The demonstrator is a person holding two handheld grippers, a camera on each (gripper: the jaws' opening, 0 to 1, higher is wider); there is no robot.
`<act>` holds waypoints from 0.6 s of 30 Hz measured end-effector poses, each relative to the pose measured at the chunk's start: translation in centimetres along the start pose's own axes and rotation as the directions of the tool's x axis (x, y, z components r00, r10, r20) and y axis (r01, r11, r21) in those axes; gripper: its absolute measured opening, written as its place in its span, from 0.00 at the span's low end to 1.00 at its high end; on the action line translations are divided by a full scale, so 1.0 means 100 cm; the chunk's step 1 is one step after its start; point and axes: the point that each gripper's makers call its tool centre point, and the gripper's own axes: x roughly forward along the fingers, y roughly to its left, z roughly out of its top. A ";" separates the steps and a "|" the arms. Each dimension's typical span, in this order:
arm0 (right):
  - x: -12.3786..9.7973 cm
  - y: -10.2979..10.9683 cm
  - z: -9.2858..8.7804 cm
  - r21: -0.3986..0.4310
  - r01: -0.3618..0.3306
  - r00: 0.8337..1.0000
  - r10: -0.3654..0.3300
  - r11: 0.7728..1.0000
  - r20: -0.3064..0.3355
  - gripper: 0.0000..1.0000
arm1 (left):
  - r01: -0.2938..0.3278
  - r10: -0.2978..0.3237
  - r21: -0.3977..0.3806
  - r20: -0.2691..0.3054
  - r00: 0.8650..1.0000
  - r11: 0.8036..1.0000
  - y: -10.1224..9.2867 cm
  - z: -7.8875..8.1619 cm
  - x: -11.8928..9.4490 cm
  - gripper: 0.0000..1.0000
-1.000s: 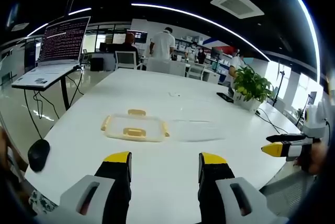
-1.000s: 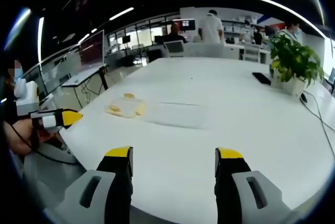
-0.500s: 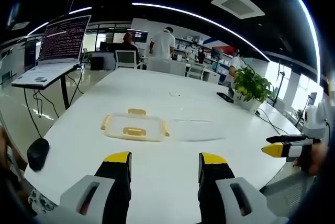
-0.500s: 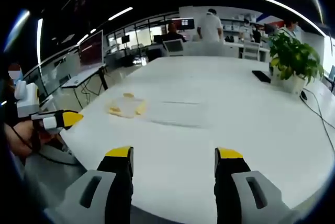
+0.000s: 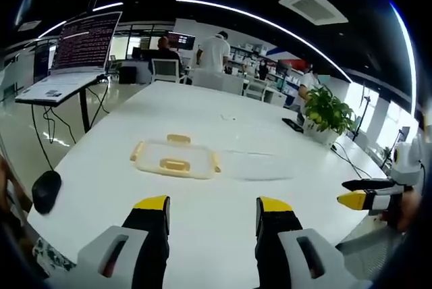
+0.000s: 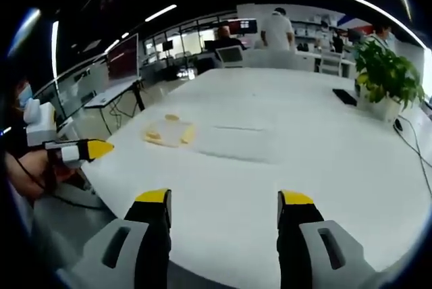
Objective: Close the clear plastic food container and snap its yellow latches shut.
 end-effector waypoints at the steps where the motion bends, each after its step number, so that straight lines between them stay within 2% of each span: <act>1: 0.002 0.000 -0.001 -0.002 -0.003 1.000 0.003 1.000 -0.006 0.61 | -0.002 0.002 -0.002 -0.003 1.000 1.000 0.001 -0.001 0.001 0.45; 18: 0.030 0.009 0.011 -0.094 -0.060 0.997 0.055 0.994 -0.052 0.60 | -0.024 0.024 0.004 0.006 1.000 1.000 0.024 0.006 0.016 0.46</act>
